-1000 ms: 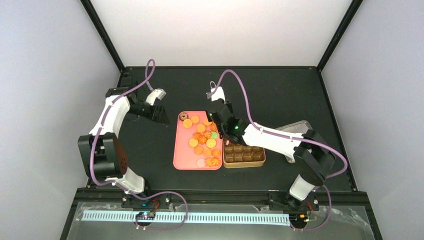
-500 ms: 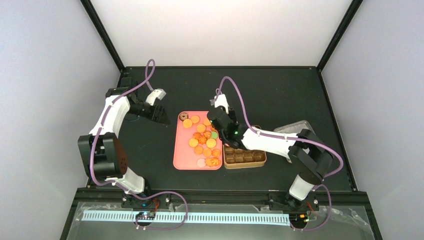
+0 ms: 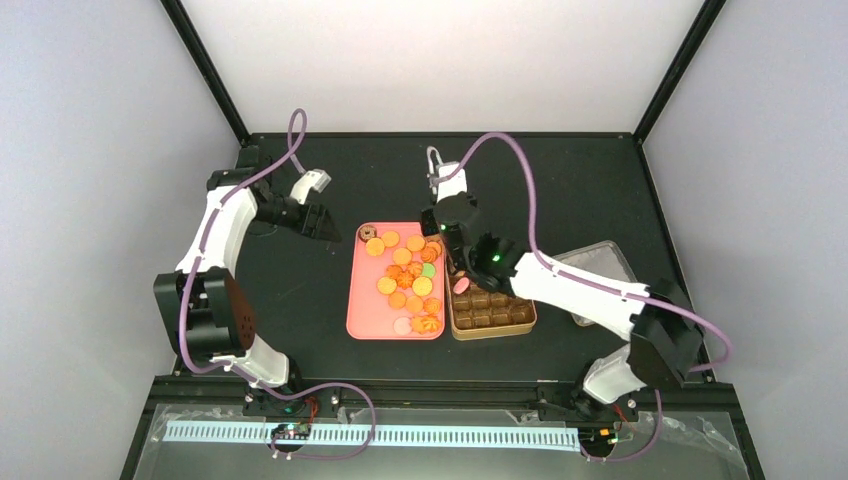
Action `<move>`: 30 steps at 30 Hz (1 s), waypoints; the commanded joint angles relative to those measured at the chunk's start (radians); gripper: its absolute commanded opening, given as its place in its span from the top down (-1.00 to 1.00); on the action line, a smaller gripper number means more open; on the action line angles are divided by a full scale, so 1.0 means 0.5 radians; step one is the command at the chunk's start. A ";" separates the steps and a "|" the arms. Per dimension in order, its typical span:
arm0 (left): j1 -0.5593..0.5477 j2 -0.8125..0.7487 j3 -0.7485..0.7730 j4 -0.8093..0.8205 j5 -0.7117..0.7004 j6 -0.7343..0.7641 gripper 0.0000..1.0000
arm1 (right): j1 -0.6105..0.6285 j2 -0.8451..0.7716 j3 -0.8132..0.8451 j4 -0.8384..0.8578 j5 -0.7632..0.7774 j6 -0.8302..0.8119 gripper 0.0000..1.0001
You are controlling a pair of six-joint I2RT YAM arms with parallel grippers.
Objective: Pack the cookies
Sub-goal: Pass from the right arm to the left
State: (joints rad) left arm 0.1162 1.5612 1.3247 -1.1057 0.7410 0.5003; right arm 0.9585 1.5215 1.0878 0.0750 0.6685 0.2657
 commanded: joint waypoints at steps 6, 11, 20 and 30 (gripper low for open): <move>-0.077 -0.118 0.190 -0.111 0.515 0.148 -0.47 | 0.007 -0.230 0.384 0.261 -1.135 0.304 0.98; -0.126 -0.119 0.287 -0.190 0.820 0.172 -0.47 | -0.024 -0.201 0.365 0.607 -1.784 0.675 0.98; -0.212 -0.196 0.310 -0.525 1.243 0.504 -0.39 | -0.106 -0.006 0.392 1.049 -2.397 0.974 0.98; -0.310 -0.306 0.249 -0.643 1.300 0.703 -0.32 | -0.109 0.056 0.403 1.118 -2.448 0.976 0.98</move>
State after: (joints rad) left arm -0.0261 1.4273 1.4513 -1.3651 1.3342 0.7471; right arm 0.9077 1.5555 1.2644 0.5415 -0.5144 0.7425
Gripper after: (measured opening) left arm 0.675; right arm 0.012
